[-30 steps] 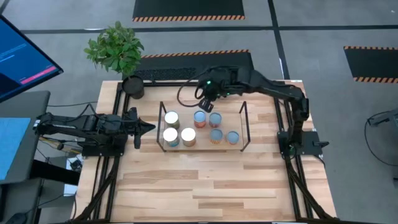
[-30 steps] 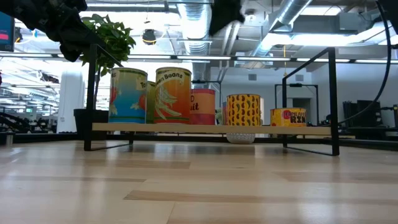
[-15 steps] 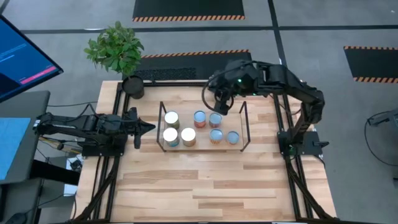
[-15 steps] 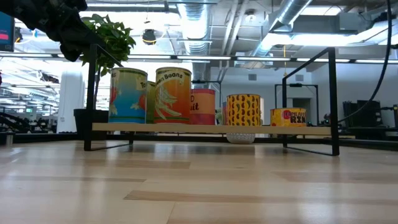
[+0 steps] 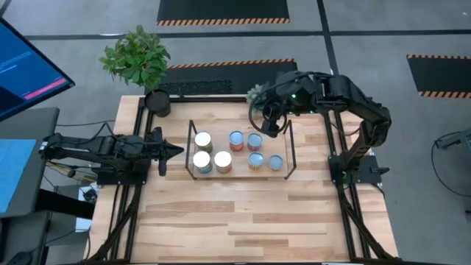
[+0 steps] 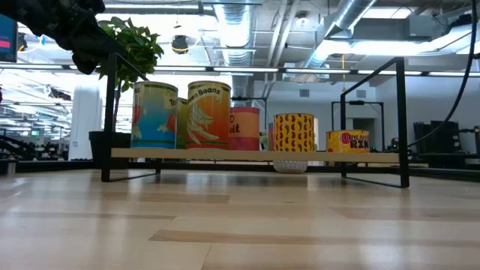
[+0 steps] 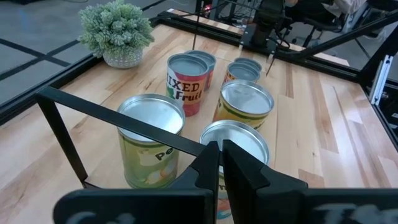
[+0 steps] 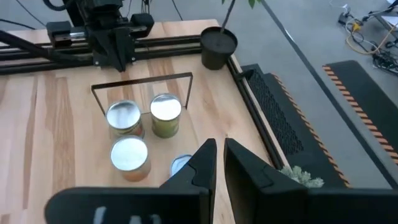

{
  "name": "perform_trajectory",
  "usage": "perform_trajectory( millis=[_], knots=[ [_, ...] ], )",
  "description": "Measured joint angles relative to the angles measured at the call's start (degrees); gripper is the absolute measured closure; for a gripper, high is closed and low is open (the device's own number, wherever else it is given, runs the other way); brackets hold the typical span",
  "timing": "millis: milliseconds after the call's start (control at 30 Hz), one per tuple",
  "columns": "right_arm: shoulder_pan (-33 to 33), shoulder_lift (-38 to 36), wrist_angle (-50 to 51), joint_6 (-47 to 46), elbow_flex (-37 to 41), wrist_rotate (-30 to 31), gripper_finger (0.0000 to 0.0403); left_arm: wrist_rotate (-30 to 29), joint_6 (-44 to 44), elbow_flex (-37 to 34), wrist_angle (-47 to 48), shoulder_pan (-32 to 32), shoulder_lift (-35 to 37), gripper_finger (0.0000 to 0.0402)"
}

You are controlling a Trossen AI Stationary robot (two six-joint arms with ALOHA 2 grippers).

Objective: Pick and place cans onto a shelf
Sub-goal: Adjust the canned fruits and vegetables on the shelf

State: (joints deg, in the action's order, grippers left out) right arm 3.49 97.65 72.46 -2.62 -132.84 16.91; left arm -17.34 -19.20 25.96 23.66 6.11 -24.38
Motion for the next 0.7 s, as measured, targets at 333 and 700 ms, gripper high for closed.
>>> perform_trajectory(
  millis=[333,700],
  knots=[
    [-0.27,5.21,-7.17,0.7,0.2,-0.41,0.0349,-0.01,1.06,0.0,-0.01,0.0,0.0,0.0393],
    [-0.82,12.52,-12.15,10.37,0.01,-0.47,0.0349,0.05,-1.46,0.0,1.98,0.02,0.0,0.0393]
  ],
)
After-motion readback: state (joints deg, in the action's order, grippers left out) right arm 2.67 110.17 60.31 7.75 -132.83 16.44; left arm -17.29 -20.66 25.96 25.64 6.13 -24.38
